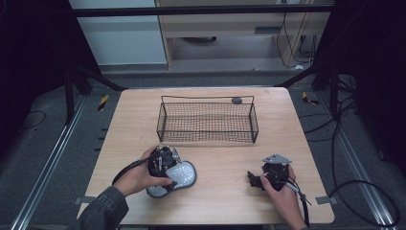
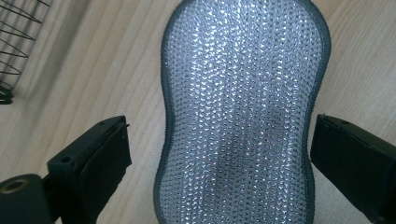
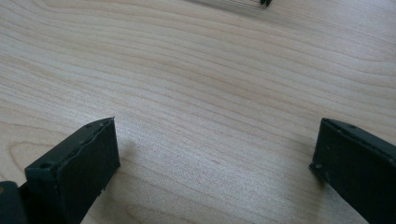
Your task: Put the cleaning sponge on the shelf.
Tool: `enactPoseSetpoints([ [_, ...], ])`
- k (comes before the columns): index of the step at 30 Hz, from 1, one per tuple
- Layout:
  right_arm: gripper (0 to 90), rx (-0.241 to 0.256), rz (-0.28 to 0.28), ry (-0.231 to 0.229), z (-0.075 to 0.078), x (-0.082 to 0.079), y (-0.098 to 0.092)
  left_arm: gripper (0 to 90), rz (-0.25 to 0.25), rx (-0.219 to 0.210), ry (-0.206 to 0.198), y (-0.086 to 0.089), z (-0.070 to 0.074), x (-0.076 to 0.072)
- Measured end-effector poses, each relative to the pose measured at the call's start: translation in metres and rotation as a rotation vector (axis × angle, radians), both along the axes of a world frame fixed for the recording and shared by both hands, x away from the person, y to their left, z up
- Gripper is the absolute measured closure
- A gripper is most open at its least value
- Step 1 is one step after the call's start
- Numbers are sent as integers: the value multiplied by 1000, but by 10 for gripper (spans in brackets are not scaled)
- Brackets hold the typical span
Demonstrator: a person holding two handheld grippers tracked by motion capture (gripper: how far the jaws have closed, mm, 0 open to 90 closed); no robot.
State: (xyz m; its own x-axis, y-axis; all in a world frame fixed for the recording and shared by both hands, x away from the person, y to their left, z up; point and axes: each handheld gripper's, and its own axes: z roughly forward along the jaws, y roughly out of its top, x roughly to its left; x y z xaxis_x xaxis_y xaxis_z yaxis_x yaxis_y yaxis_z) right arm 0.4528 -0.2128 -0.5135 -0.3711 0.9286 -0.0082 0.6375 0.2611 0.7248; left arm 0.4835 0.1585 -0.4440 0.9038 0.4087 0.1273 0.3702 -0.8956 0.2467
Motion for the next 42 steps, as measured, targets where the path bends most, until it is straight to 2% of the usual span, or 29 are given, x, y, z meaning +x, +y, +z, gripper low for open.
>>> enactPoseSetpoints([
  [6,4,3,7,4,0,0,0,42,-6,17,26,-2,-12,4],
  [14,4,8,8,7,0,0,0,37,-24,16,55,-2,-16,5],
  [22,4,10,7,8,0,0,0,38,-24,24,63,-3,-20,7],
  [33,4,10,8,8,0,0,0,14,-3,-10,92,0,-25,12],
  [42,4,10,9,8,0,0,0,29,2,-16,89,-1,-23,11],
])
